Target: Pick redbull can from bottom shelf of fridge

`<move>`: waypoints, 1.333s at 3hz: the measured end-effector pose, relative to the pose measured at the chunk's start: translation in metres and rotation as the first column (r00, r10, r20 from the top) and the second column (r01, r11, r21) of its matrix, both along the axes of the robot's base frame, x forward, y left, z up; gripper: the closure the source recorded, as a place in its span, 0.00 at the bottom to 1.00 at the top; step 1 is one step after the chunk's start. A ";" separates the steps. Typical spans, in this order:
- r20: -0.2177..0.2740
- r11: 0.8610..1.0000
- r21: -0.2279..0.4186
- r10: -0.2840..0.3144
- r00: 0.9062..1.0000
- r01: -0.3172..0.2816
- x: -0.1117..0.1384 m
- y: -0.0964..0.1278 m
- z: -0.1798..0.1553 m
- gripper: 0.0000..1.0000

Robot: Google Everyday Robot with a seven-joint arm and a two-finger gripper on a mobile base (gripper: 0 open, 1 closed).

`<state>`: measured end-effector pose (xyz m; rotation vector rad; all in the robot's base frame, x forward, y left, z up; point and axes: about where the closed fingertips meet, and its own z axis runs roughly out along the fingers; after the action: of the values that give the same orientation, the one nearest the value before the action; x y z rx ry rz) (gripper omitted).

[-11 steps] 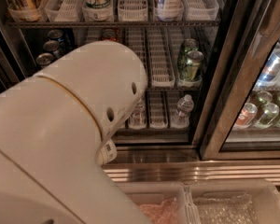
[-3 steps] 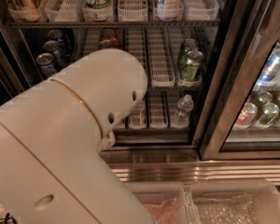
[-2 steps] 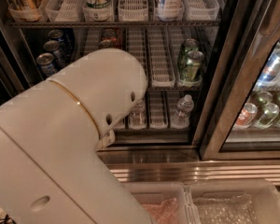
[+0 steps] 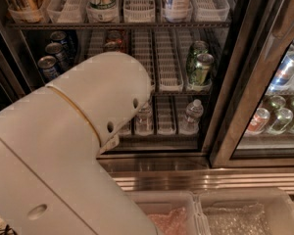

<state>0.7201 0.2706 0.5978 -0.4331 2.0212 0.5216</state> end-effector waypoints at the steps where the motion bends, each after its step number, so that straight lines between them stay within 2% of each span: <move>1: -0.004 1.000 -0.007 0.020 1.000 -0.020 0.002 0.012 -0.002 0.29; 3: 0.020 0.997 -0.049 0.057 0.998 -0.056 0.010 0.029 0.001 0.29; 4: 0.038 0.997 -0.067 0.049 0.998 -0.046 0.017 0.025 0.003 0.30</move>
Offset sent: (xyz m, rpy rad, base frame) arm 0.0050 0.0417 -0.0037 -0.0448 -0.0022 0.0835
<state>0.7372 0.2961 0.6009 -0.5290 1.9980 0.4730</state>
